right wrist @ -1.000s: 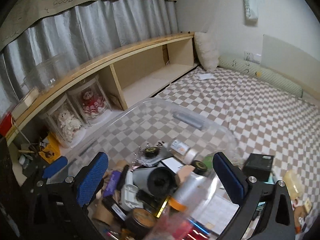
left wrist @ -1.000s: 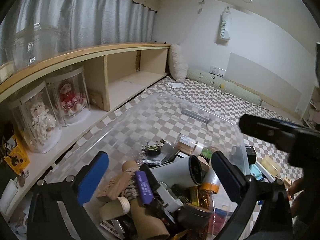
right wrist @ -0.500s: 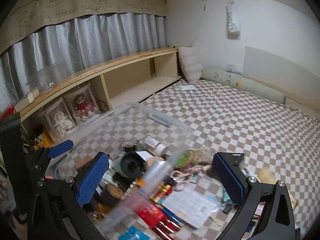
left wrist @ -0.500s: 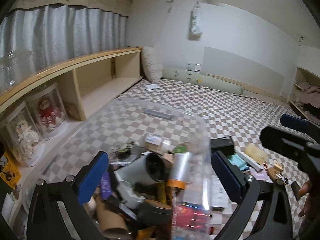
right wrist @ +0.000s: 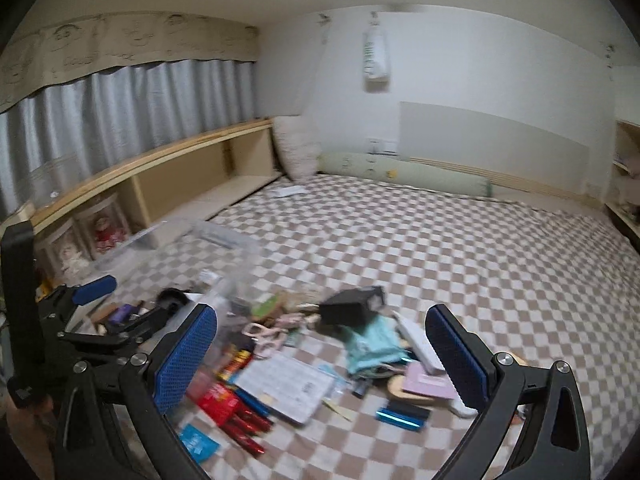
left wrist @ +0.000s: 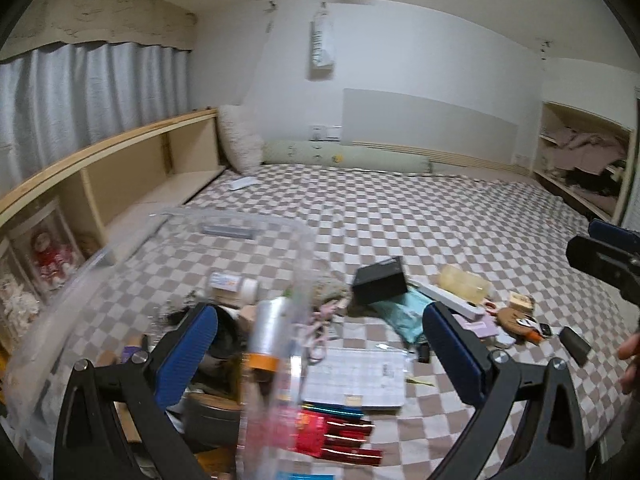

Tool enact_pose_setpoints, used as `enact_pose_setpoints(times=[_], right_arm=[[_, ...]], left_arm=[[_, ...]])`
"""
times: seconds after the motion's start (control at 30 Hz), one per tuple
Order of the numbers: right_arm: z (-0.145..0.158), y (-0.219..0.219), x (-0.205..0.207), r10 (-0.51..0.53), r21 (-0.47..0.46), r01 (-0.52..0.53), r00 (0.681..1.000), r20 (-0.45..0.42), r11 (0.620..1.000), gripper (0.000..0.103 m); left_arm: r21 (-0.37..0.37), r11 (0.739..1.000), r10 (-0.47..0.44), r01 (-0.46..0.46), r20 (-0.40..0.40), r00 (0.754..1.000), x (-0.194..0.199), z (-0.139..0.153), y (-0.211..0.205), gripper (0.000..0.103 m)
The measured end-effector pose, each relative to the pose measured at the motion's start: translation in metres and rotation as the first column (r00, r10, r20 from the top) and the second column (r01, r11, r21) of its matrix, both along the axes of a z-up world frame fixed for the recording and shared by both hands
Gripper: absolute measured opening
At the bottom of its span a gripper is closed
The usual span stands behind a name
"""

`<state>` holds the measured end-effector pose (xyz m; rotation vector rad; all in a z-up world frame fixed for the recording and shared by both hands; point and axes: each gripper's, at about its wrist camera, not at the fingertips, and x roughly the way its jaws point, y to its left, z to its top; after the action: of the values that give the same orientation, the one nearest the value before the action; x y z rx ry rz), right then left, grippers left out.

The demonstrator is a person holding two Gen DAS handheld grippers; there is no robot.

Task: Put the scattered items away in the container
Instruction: 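Withdraw both grippers from the box back over the bed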

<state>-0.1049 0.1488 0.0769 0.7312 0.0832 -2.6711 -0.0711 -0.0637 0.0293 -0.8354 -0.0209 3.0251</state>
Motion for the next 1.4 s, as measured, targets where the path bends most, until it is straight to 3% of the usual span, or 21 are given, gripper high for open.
enact_pose_setpoints(times=[0.33, 0.63, 0.8, 1.07, 1.27, 1.4], right_arm=[[-0.039, 0.062, 0.018, -0.146, 0.062, 0.147, 0.989, -0.021, 0.987, 0.103], [-0.071, 0.102, 0.029, -0.218, 0.034, 0.219, 0.976, -0.016, 0.975, 0.103], [-0.090, 0.114, 0.026, -0.250, 0.033, 0.249, 0.968, 0.009, 0.968, 0.103], [-0.110, 0.129, 0.021, -0.260, -0.007, 0.261, 0.962, 0.080, 0.965, 0.103], [-0.124, 0.136, 0.021, -0.252, -0.038, 0.256, 0.963, 0.100, 0.966, 0.103], [-0.133, 0.140, 0.018, -0.255, -0.034, 0.261, 0.958, 0.128, 0.965, 0.103]], left_arm=[[0.011, 0.997, -0.074, 0.074, -0.018, 0.997, 0.004, -0.014, 0.036, 0.103], [0.050, 0.993, -0.103, 0.104, -0.015, 0.995, 0.004, -0.028, 0.050, 0.103], [0.003, 0.992, -0.125, 0.125, -0.023, 0.992, 0.006, -0.038, 0.063, 0.103], [0.010, 0.989, -0.149, 0.149, 0.030, 0.988, 0.002, -0.062, 0.079, 0.103], [-0.073, 0.987, -0.135, 0.141, 0.085, 0.987, -0.001, -0.092, 0.098, 0.103], [-0.080, 0.986, -0.130, 0.144, 0.154, 0.980, 0.001, -0.117, 0.104, 0.103]])
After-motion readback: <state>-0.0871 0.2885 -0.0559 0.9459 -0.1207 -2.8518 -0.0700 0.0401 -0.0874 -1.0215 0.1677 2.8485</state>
